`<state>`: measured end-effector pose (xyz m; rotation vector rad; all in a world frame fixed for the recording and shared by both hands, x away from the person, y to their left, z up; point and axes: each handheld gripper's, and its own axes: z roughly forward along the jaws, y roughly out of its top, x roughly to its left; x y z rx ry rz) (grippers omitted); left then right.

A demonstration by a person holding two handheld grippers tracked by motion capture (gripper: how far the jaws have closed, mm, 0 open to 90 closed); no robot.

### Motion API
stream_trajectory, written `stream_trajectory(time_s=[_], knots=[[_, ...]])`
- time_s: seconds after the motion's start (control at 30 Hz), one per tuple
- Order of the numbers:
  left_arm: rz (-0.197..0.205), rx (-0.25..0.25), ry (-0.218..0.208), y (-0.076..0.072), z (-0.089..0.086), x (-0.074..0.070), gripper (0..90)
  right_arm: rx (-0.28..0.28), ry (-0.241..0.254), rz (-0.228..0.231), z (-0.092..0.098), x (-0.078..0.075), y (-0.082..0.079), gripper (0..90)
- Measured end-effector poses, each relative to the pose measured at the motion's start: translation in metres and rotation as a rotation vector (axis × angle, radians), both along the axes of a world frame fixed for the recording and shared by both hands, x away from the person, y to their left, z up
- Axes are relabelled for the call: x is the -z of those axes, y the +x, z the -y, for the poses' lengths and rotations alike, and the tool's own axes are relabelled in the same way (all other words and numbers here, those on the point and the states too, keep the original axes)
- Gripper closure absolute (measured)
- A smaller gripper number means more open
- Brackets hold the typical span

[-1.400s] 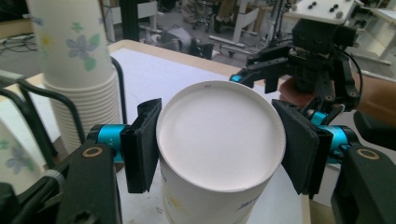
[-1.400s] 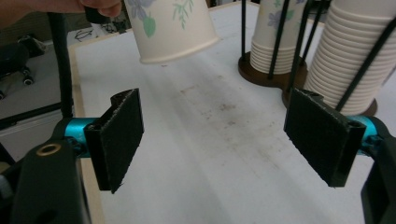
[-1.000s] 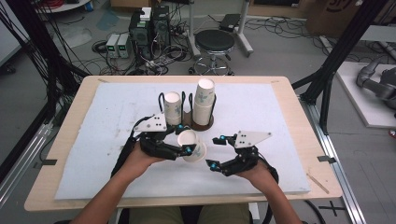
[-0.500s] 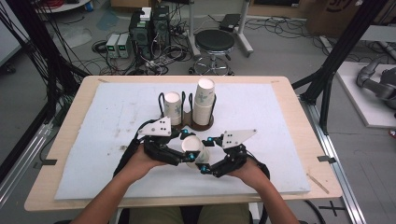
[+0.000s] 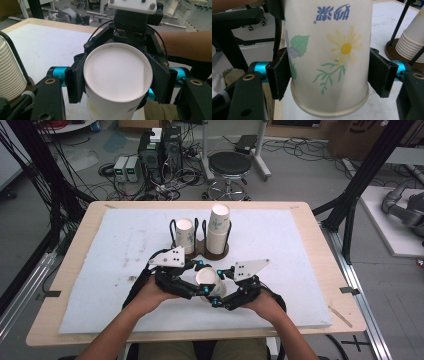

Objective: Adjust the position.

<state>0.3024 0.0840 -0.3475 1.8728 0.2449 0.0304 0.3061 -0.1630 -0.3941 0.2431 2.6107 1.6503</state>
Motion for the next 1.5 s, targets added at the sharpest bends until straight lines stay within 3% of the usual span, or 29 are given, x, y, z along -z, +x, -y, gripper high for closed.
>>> stream_trajectory(time_s=[0.3,0.33,0.37,0.4,0.6,0.8,0.9,1.0,1.5], knots=[[-0.003,0.006,0.035,-0.002,0.002,0.002,35.7,-0.021,-0.037,-0.002,0.000,0.000,0.000,33.7],[-0.010,0.001,0.035,-0.002,0.003,0.002,24.4,-0.020,-0.053,-0.004,0.000,-0.001,0.000,33.7],[-0.027,-0.008,0.041,-0.001,0.003,0.002,24.4,-0.020,-0.053,-0.004,0.000,-0.001,0.000,33.7],[-0.033,-0.017,0.045,-0.001,0.003,0.002,15.9,-0.018,-0.074,0.003,0.001,-0.003,0.001,33.7],[-0.019,-0.030,0.050,0.001,-0.004,0.000,15.9,-0.018,-0.116,0.019,0.002,-0.007,0.003,33.8],[-0.026,-0.049,0.067,0.003,-0.012,-0.002,15.9,-0.030,-0.216,0.045,0.000,-0.016,0.008,33.8],[-0.019,-0.051,0.082,0.004,-0.015,-0.003,15.9,-0.038,-0.230,0.051,-0.001,-0.019,0.010,33.9],[-0.023,-0.051,0.093,0.004,-0.016,-0.004,16.0,-0.055,-0.277,0.067,-0.003,-0.026,0.012,34.0],[-0.015,0.020,0.171,0.005,-0.011,-0.004,16.4,-0.115,-0.461,0.119,-0.016,-0.042,0.015,34.1]])
